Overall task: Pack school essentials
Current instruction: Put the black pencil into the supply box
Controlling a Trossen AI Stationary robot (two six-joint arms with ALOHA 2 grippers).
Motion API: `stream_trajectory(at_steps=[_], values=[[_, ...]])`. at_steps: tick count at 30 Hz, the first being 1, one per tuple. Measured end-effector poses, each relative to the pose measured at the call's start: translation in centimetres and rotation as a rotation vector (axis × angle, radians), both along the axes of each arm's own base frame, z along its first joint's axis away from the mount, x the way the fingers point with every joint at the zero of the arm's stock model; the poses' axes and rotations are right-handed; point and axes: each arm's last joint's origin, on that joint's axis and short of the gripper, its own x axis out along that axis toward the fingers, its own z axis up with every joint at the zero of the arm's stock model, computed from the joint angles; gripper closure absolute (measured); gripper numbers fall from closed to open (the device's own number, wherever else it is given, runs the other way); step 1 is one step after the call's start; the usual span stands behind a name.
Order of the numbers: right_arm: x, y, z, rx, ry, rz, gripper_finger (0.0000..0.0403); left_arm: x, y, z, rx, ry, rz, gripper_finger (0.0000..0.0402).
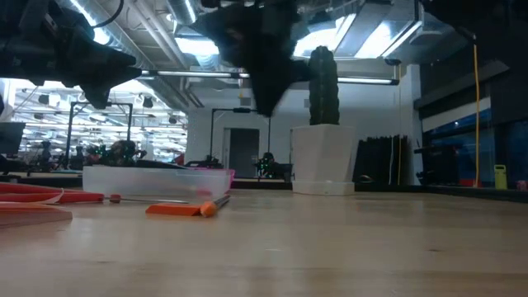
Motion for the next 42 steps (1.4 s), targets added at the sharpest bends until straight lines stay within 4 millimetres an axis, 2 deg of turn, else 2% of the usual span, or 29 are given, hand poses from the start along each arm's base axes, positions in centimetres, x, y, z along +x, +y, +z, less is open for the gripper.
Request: stream_trajectory(at_steps=[3,8,11,15,18,22,25,31,34,37,42], values=[[-1.1,1.4,-0.1,-0.060,0.093,-0.021,0.0319,0.0,0.0,0.0,-0.006,-0.001,-0.001,0.0288],[-1.2,2.9,-0.3,-0.068,0.094,0.006,0.0319,0.0,0.0,0.0,0.002,0.001,-0.003,0.0288],[-1.4,3.3,0.2,-0.060,0.084,-0.041,0.0319,0.0,0.0,0.0,0.003,0.001,-0.005,0.0288],[-2.4,3.3,2.9,-0.121,-0.009,-0.115,0.0319,0.0,0.0,0.0,0.004,0.001,-0.006,0.0288],[-0.9,3.4,3.2,-0.101,-0.166,-0.117,0.0319,0.0,0.0,0.0,0.021,0.004,-0.005,0.0288],[2.7,4.0,1.5,-0.064,-0.393,-0.008,0.0319,0.0,0.0,0.0,0.021,0.004,-0.004,0.0288],[4.2,4.4,-1.2,-0.048,-0.393,0.022,0.0319,0.0,0.0,0.0,0.021,0.004,-0.004,0.0288],[4.6,4.8,-6.0,0.018,-0.221,0.030,0.0319,0.0,0.0,0.0,0.021,0.004,-0.004,0.0288],[5.3,5.0,-7.5,0.069,-0.221,0.040,0.0319,0.0,0.0,0.0,0.021,0.004,-0.003,0.0288],[5.4,5.5,-8.3,0.069,-0.210,0.026,0.0319,0.0,0.0,0.0,0.021,0.004,-0.003,0.0288],[4.9,5.7,-8.4,0.017,-0.174,0.066,0.0319,0.0,0.0,0.0,0.021,0.004,-0.003,0.0288]])
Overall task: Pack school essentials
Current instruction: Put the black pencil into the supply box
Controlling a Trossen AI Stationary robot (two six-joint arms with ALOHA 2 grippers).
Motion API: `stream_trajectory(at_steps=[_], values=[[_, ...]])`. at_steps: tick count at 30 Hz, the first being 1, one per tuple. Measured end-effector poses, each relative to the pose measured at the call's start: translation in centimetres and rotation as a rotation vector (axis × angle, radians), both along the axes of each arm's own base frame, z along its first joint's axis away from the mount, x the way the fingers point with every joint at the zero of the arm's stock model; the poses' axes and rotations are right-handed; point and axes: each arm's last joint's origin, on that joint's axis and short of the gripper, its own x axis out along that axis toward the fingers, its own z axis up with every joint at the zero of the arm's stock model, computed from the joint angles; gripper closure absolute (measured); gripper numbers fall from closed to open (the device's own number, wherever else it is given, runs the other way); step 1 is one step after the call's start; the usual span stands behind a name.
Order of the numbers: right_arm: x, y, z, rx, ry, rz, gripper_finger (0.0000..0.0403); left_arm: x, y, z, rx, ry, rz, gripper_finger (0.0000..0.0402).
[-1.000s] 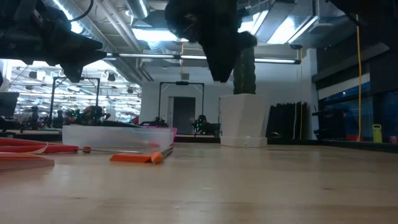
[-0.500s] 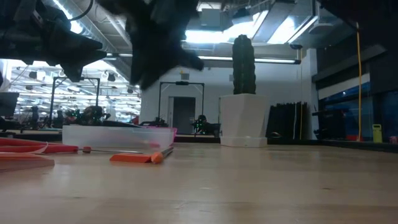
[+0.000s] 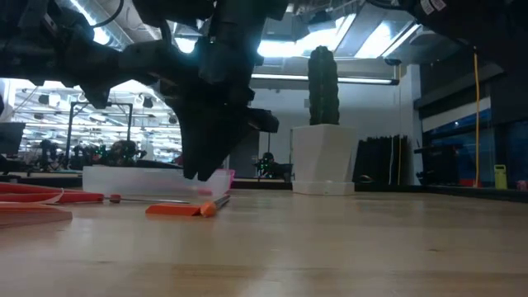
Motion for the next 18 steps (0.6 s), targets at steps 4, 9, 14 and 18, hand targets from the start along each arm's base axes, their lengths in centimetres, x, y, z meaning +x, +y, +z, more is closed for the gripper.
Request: stream_trajectory(at_steps=[4,9,14,18], values=[[-0.2,-0.4,-1.0,-0.033,0.027,0.012,0.0319,0.0,0.0,0.0,0.000,0.000,0.000,0.0288],[-1.2,-0.8,-2.8,-0.074,0.122,0.013,0.0319,0.0,0.0,0.0,0.000,0.000,0.003,0.0288],[-2.8,-1.1,-2.5,-0.093,0.203,0.020,0.0319,0.0,0.0,0.0,0.000,0.000,0.005,0.0288],[-5.1,-1.7,-1.2,-0.168,0.322,0.016,0.0319,0.0,0.0,0.0,0.000,0.000,0.006,0.0288]])
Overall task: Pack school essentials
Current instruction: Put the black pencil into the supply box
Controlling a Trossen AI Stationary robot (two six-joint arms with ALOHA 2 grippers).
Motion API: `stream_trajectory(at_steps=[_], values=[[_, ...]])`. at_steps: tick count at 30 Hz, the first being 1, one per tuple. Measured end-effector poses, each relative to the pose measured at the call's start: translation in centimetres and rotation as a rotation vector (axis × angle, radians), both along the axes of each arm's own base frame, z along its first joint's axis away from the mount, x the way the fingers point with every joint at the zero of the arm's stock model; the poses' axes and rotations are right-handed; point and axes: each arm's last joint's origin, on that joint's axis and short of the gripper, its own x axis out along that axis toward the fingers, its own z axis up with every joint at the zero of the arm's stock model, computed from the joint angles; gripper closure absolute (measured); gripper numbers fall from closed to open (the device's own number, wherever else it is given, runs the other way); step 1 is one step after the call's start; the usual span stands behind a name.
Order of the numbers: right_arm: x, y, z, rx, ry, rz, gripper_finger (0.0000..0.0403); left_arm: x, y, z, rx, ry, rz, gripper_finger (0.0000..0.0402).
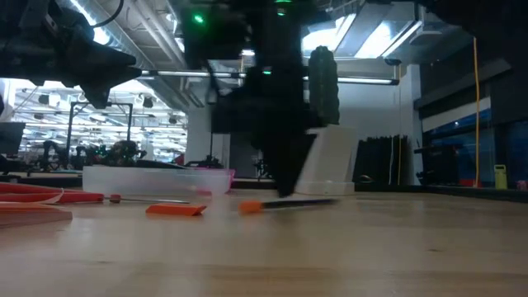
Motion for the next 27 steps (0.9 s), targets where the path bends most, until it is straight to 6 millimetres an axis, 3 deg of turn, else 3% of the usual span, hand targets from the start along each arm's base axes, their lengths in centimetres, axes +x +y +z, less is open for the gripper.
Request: stream_trajectory(at_steps=[4,7,11,14,17,20,23,27], values=[[-4.0,-0.8,3.8,-0.088,0.099,-0.062,0.0319,0.0,0.0,0.0,0.001,0.000,0.001,0.0288],[-7.2,-0.7,6.2,-0.125,0.076,-0.134,0.0319,0.0,0.0,0.0,0.019,0.003,0.001,0.0288],[-13.3,-0.4,10.2,-0.170,-0.052,-0.313,0.0319,0.0,0.0,0.0,0.027,0.004,0.004,0.0288],[-17.4,0.1,11.0,-0.118,-0.207,-0.413,0.0319,0.0,0.0,0.0,0.027,0.004,0.005,0.0288],[-20.0,0.5,10.8,0.030,-0.461,-0.452,0.0319,0.0,0.0,0.0,0.027,0.004,0.006,0.0288],[-21.0,0.6,8.7,0.174,-0.688,-0.457,0.0319,0.0,0.0,0.0,0.026,0.004,0.006,0.0288],[-20.6,0.3,6.5,0.285,-0.901,-0.488,0.0319,0.0,0.0,0.0,0.024,0.003,0.006,0.0288],[-19.4,-0.6,4.5,0.275,-1.055,-0.449,0.0319,0.0,0.0,0.0,0.024,0.003,0.007,0.0288]])
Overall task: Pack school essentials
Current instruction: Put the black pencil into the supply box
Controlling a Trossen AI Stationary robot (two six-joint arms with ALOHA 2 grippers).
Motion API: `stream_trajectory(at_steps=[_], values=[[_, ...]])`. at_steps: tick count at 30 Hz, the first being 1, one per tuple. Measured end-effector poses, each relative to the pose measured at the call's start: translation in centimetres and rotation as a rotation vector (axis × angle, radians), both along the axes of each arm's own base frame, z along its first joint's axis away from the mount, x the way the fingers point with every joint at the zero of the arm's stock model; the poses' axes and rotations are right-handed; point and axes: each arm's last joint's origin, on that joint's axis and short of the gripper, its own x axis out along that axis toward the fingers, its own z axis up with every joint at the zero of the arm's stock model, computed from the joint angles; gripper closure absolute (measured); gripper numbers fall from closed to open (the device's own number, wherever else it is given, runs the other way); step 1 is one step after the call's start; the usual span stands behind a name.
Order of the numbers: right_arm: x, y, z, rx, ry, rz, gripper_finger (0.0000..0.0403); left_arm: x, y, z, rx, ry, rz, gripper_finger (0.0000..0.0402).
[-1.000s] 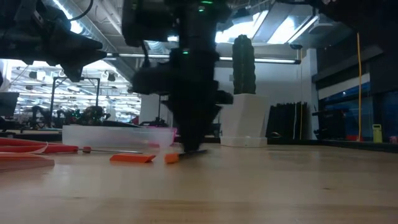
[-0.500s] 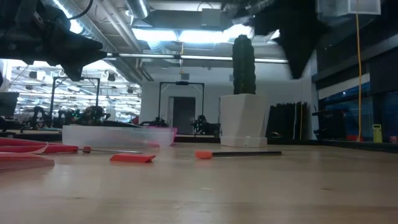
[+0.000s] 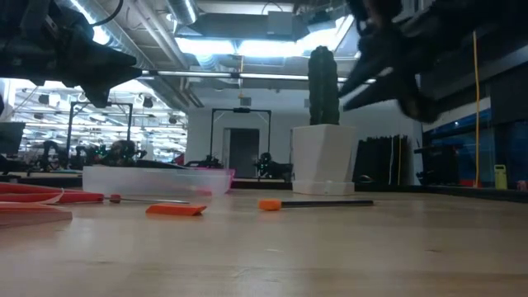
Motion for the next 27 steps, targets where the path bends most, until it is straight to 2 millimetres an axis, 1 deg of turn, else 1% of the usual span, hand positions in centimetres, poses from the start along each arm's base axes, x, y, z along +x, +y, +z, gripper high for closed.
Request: stream_trajectory(at_steps=[2,4,7,10,13,15,17,20,23,25,27], values=[[0.9,-0.3,0.1,-0.073,-0.039,0.041,0.0320,0.0,0.0,0.0,0.000,0.000,0.000,0.0288],[2.1,-0.4,0.6,-0.155,-0.039,0.106,0.0324,0.0,0.0,0.0,0.000,0.000,0.000,0.0288],[4.2,-0.4,2.3,-0.351,-0.033,0.228,0.0336,0.0,0.0,0.0,0.000,0.000,0.000,0.0288],[5.6,-0.3,3.1,-0.553,0.075,0.377,0.0347,0.0,0.0,0.0,0.000,0.000,0.000,0.0288],[6.5,-0.1,3.9,-0.646,0.164,0.471,0.0353,0.0,0.0,0.0,-0.001,0.000,0.000,0.0288],[7.1,0.0,4.5,-0.665,0.205,0.498,0.0354,0.0,0.0,0.0,-0.001,0.000,0.000,0.0288],[7.4,0.1,4.6,-0.683,0.251,0.529,0.0354,0.0,0.0,0.0,0.000,0.000,0.000,0.0288],[8.3,0.3,4.9,-0.687,0.243,0.529,0.0354,0.0,0.0,0.0,0.000,0.000,0.000,0.0288],[8.9,-0.2,4.5,-0.575,0.251,0.450,0.0348,0.0,0.0,0.0,0.000,0.000,0.000,0.0288],[9.2,-0.6,3.8,-0.491,0.267,0.421,0.0331,0.0,0.0,0.0,0.000,0.000,0.000,0.0288],[9.5,-0.8,3.3,-0.454,0.272,0.409,0.0304,0.0,0.0,0.0,0.000,0.000,0.000,0.0288]])
